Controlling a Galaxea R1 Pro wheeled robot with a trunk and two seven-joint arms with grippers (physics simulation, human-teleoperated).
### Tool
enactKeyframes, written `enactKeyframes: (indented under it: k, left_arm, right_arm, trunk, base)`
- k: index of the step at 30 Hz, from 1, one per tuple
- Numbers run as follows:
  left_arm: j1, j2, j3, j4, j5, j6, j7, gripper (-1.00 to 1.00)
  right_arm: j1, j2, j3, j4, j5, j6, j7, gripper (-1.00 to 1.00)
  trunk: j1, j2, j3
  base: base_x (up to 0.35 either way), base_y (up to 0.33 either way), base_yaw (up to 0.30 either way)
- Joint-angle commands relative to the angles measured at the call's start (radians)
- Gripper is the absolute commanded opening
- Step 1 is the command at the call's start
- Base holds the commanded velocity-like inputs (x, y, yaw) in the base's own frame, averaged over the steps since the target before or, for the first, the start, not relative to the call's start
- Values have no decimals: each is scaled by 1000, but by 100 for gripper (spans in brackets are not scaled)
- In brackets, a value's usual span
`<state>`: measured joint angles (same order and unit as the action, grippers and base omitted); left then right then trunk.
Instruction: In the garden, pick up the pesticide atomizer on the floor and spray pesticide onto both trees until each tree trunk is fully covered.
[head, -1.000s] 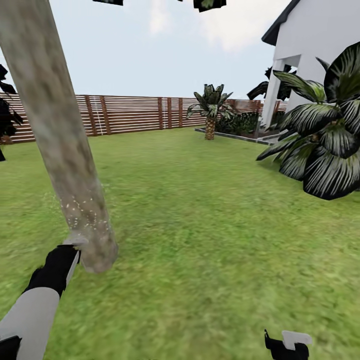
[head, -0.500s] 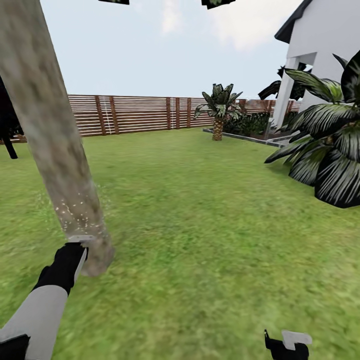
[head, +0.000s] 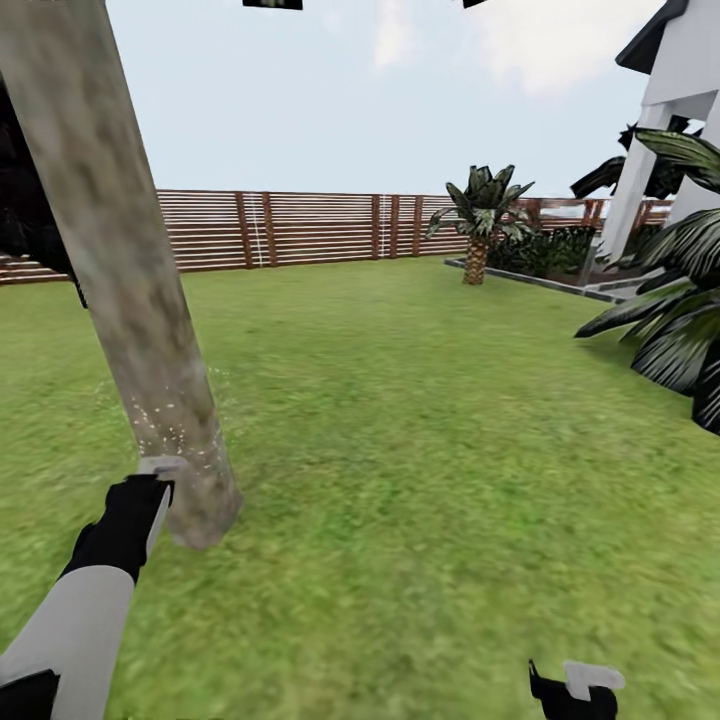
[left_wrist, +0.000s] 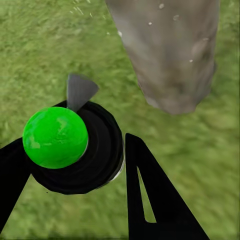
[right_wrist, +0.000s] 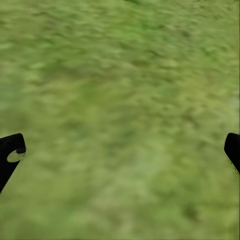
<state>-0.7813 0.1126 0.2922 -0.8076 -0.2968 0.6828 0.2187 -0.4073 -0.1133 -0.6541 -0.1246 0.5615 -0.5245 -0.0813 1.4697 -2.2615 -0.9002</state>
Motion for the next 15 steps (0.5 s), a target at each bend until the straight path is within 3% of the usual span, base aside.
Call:
enactKeyframes:
  k: [1, 4, 15]
  left_arm:
    - [-1, 0, 0, -1, -1, 4, 2, -100]
    - [-1, -4, -1, -1, -1, 4, 2, -100]
    - [0, -9, -2, -1, -2, 4, 2, -100]
  right_arm:
    - [-1, 0, -4, 2, 11, -3, -6, 100]
    - [-1, 0, -4, 2, 11, -3, -6, 100]
    - [-1, 0, -4, 2, 11, -3, -6, 100]
  trunk:
    - [0, 0, -1]
    - [0, 0, -1]
    - [0, 0, -1]
  base:
    - [96, -289, 276]
    - [95, -291, 173]
    - [154, -301, 5]
